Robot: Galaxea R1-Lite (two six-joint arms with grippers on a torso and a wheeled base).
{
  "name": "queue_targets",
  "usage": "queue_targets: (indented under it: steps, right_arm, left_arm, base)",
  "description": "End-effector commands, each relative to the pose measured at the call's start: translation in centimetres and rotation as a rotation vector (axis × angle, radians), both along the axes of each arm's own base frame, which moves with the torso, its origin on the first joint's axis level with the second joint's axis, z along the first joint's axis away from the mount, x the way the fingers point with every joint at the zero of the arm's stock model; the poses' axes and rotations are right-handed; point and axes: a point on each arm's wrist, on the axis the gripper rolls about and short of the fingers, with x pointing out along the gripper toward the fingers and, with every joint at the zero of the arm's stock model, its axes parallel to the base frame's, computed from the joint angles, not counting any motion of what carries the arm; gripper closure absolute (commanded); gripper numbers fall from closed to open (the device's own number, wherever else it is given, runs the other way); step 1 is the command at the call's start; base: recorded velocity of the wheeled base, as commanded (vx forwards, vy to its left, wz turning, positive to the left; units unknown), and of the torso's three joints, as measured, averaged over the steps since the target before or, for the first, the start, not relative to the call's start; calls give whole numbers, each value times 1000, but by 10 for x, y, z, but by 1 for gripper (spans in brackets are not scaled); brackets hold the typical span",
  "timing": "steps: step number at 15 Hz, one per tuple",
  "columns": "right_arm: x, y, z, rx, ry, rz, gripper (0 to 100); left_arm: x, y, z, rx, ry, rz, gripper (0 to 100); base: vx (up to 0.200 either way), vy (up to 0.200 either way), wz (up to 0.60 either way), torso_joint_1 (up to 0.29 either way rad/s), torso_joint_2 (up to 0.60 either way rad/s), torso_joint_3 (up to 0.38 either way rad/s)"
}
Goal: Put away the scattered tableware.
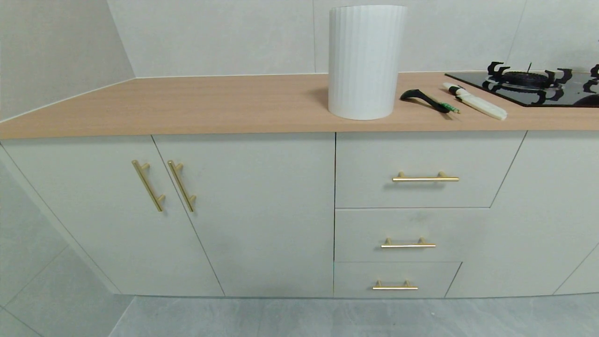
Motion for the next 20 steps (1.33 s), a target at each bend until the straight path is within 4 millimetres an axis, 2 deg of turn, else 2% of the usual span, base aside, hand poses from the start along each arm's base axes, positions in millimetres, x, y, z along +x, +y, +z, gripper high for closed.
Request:
queue_targets:
  steps: [1, 4, 5, 6, 7, 9, 10, 11, 13, 14, 15, 17, 19, 20]
  right_arm:
    - [-3, 0, 19, 25, -2, 21, 0]
    - [21, 2, 35, -8, 203, 152, 0]
    - [36, 3, 45, -8, 286, 175, 0]
    - [36, 3, 45, -8, 286, 175, 0]
    - [67, 7, 56, -31, 443, 224, 0]
    - [91, 11, 59, -57, 551, 245, 0]
    - [117, 15, 64, -61, 623, 250, 0]
    - [133, 17, 65, -62, 652, 251, 0]
    - [177, 23, 62, -63, 707, 248, 0]
    - [189, 25, 62, -63, 716, 248, 0]
    - [221, 30, 53, -66, 749, 247, 0]
    - [257, 38, 41, -83, 759, 227, 0]
    - [289, 45, 25, -109, 765, 204, 0]
    - [294, 46, 22, -112, 768, 205, 0]
  left_arm:
    - [0, 0, 0, 0, 1, 0, 0]
    - [0, 0, 0, 0, 1, 0, 0]
    - [0, 0, 0, 0, 1, 0, 0]
    - [0, 0, 0, 0, 1, 0, 0]
    - [0, 0, 0, 0, 1, 0, 0]
    - [0, 0, 0, 0, 1, 0, 0]
    - [0, 0, 0, 0, 1, 0, 0]
    - [0, 0, 0, 0, 1, 0, 0]
    - [0, 0, 0, 0, 1, 0, 0]
    - [0, 0, 0, 0, 1, 0, 0]
    - [0, 0, 0, 0, 1, 0, 0]
    - [0, 0, 0, 0, 1, 0, 0]
    - [0, 0, 0, 0, 1, 0, 0]
    - [0, 0, 0, 0, 1, 0, 0]
  base:
    - [0, 0, 0, 0, 0, 0]
    - [0, 0, 0, 0, 0, 0]
    - [0, 0, 0, 0, 0, 0]
    - [0, 0, 0, 0, 0, 0]
    - [0, 0, 0, 0, 0, 0]
    - [0, 0, 0, 0, 0, 0]
    - [0, 0, 0, 0, 0, 0]
    - [0, 0, 0, 0, 0, 0]
    - [0, 0, 0, 0, 0, 0]
    - [0, 0, 0, 0, 0, 0]
    - [0, 0, 0, 0, 0, 0]
    - [0, 0, 0, 0, 0, 0]
    - [0, 0, 0, 0, 0, 0]
    - [0, 0, 0, 0, 0, 0]
